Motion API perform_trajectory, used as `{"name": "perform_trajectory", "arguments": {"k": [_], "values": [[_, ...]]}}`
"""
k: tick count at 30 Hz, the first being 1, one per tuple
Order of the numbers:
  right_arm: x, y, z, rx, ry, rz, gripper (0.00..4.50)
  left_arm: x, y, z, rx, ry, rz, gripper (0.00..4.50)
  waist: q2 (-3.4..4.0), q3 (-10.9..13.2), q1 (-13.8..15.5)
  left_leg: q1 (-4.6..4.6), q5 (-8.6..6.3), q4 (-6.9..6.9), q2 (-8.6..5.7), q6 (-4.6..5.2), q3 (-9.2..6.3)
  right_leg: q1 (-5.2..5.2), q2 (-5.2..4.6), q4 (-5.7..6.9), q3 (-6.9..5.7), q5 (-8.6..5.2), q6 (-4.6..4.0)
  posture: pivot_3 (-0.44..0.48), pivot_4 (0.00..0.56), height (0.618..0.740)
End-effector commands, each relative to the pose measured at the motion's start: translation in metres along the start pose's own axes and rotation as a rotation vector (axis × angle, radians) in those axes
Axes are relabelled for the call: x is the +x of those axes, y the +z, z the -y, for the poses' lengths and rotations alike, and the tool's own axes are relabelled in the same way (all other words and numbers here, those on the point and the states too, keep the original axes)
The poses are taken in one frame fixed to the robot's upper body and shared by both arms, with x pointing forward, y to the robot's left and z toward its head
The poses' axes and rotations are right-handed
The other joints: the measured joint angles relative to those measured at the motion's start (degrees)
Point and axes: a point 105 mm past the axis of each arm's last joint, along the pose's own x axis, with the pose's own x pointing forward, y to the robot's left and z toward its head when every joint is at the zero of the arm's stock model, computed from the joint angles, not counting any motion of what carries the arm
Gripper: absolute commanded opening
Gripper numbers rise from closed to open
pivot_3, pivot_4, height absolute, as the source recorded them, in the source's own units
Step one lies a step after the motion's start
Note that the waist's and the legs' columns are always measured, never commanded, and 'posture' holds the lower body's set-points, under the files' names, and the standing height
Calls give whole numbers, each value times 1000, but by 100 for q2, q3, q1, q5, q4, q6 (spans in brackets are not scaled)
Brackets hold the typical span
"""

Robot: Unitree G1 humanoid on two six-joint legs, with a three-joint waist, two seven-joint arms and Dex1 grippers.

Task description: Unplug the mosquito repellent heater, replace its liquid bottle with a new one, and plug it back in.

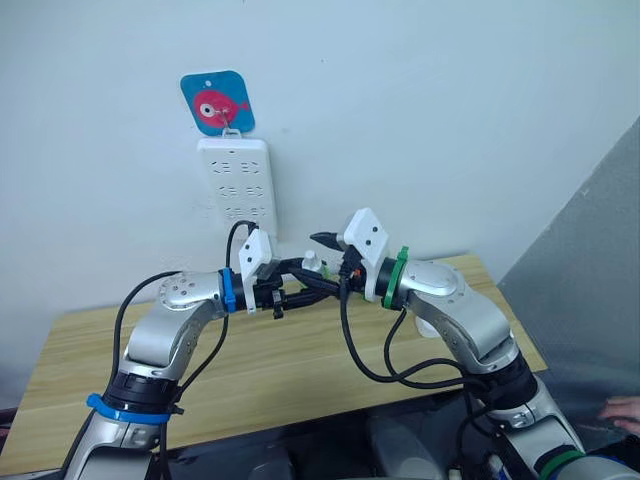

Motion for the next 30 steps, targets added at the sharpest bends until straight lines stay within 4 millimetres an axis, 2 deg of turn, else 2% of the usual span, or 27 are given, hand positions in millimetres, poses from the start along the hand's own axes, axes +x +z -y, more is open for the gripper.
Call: {"name": "perform_trajectory", "arguments": {"k": [1, 6, 10, 13, 18, 21, 26, 30], "values": [[-23, 10, 11, -35, -8, 15, 3531, -3, 9, 0, 42, 7, 25, 2294, 0, 0, 11, 0, 0, 0, 0, 0, 0, 0, 0, 0, 0, 0, 0, -179, 67, 736], [-42, 12, 12, -49, 48, -13, 3531, -3, 10, -2, 44, 8, 23, 2294, 0, 0, 11, 1, 0, 1, -1, 0, 3, 1, 0, 0, 1, 0, 0, -184, 65, 736], [-49, 17, -5, -48, 150, -23, 3531, -4, 11, -3, 46, 9, 19, 2294, 0, 0, 7, 2, -1, -1, 1, 1, 3, 1, 2, 0, 1, -1, -1, -186, 62, 736], [-37, 21, -12, -61, 144, -1, 3531, -3, 11, -4, 48, 8, 18, 2294, 0, 0, -1, 2, -1, -1, 2, 1, 2, 1, 4, 0, 1, -1, -2, -191, 61, 736], [-9, 24, -9, -92, 64, 26, 3531, -1, 12, -3, 50, -3, 21, 2294, 0, -1, -31, 3, 0, 0, 3, 0, 3, 0, 7, 3, 2, -1, -2, -195, 61, 736], [1, 25, -7, -101, 38, 35, 3531, 1, 13, -3, 51, -6, 23, 2294, -1, -1, -22, 0, 0, 1, 2, 0, 1, 1, 4, 1, 0, -1, -2, -194, 62, 736], [7, 23, 2, -118, -9, 41, 3531, 4, 13, 1, 54, -17, 27, 2294, -1, -1, -22, 1, 0, 0, 2, 0, 0, 1, 3, 0, 0, -1, -2, -193, 58, 736], [-3, 22, 14, -111, -37, 33, 3531, 3, 12, 1, 53, -15, 23, 2294, -1, -1, -29, 2, 0, 0, 2, 0, 0, 1, 3, 1, 0, -1, -2, -194, 56, 736]]}}
